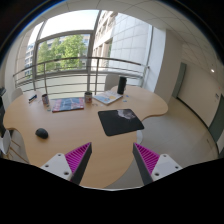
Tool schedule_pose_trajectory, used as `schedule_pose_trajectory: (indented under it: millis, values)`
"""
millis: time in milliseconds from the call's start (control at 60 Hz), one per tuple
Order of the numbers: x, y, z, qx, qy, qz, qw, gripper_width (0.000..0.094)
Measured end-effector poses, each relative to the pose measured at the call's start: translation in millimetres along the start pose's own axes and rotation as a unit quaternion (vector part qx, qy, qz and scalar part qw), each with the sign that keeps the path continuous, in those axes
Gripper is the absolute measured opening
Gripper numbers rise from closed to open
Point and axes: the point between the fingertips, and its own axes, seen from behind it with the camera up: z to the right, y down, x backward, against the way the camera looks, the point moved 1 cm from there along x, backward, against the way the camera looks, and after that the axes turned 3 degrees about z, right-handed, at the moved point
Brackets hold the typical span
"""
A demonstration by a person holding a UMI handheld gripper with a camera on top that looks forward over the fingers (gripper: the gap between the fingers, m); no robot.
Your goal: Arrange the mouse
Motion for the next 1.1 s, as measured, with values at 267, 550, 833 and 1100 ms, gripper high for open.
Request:
schedule_pose_trajectory:
  millis: [267,550,833,1100]
  values:
    - [-8.4,47.6,-38.6,0.011,-0.021,-0.036,0.999,0.0843]
    - [-26.5,121.5,-202.3,0.024,-0.126,-0.094,0.987,0.0849]
    - [-108.0,98.2,-365.6,0.061,-0.191,-0.048,0.979,0.0848]
    - [-190.5,70.5,-416.4,0.100,-0.190,-0.034,0.976,0.0852]
